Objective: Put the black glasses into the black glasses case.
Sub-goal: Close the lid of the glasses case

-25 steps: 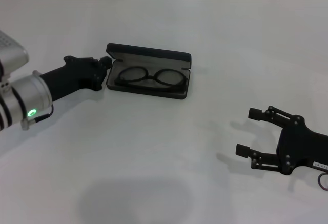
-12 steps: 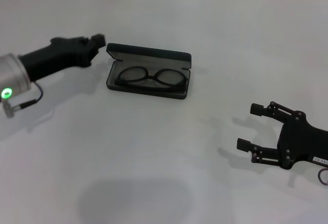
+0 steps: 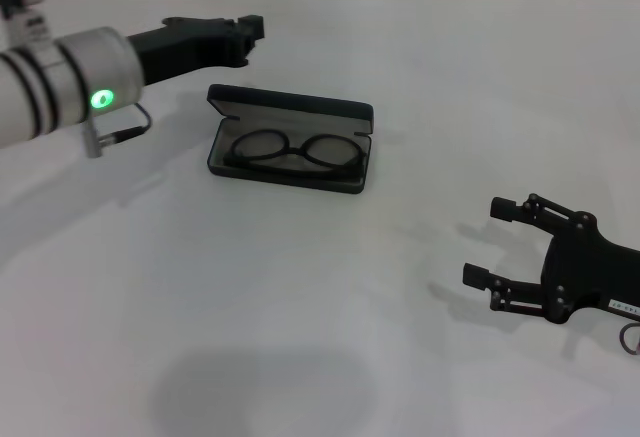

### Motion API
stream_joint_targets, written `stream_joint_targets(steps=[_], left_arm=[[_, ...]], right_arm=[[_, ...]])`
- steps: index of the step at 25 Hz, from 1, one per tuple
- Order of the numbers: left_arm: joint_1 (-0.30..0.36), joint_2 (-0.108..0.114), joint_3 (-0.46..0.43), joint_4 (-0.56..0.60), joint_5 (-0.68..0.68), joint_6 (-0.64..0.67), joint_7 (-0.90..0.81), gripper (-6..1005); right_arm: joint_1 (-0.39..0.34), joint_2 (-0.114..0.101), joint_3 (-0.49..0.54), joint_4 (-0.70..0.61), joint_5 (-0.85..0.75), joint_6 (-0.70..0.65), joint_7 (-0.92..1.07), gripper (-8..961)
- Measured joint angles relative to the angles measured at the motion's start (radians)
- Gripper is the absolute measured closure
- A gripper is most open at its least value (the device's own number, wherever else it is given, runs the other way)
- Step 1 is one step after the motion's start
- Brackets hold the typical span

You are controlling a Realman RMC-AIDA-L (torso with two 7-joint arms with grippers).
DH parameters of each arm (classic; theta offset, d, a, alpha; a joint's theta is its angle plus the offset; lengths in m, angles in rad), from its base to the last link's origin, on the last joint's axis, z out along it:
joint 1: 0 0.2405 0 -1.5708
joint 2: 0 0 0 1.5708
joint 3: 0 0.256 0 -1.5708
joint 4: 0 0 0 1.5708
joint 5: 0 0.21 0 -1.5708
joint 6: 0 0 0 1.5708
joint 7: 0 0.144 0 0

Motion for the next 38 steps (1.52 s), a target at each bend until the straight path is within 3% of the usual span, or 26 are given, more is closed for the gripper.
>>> stream_joint_targets(steps=[6, 10, 13, 27, 38], left_arm=[[-0.020, -0.002, 0.188, 0.065, 0.243, -0.250, -0.328, 980], [-0.032, -0.002, 0.315, 0.080, 0.480, -0.405, -0.627, 980], [-0.040, -0.004, 0.363, 0.062, 0.541, -0.464, -0.706, 980], [-0.065, -0.007, 0.513, -0.112, 0.483, -0.714, -0.720, 980], [-0.044, -0.004, 0.543, -0.115, 0.483, -0.733, -0.717, 979]], right_arm=[[0.000, 0.000, 0.000, -0.002, 0.000, 0.011, 0.000, 69], [0.000, 0.000, 0.000, -0.005, 0.001, 0.013, 0.000, 69], [0.000, 0.000, 0.000, -0.007, 0.000, 0.013, 0.000, 69], [0.003, -0.002, 0.002, -0.008, 0.000, 0.027, 0.000, 69], [0.003, -0.001, 0.002, -0.008, 0.000, 0.027, 0.000, 69]])
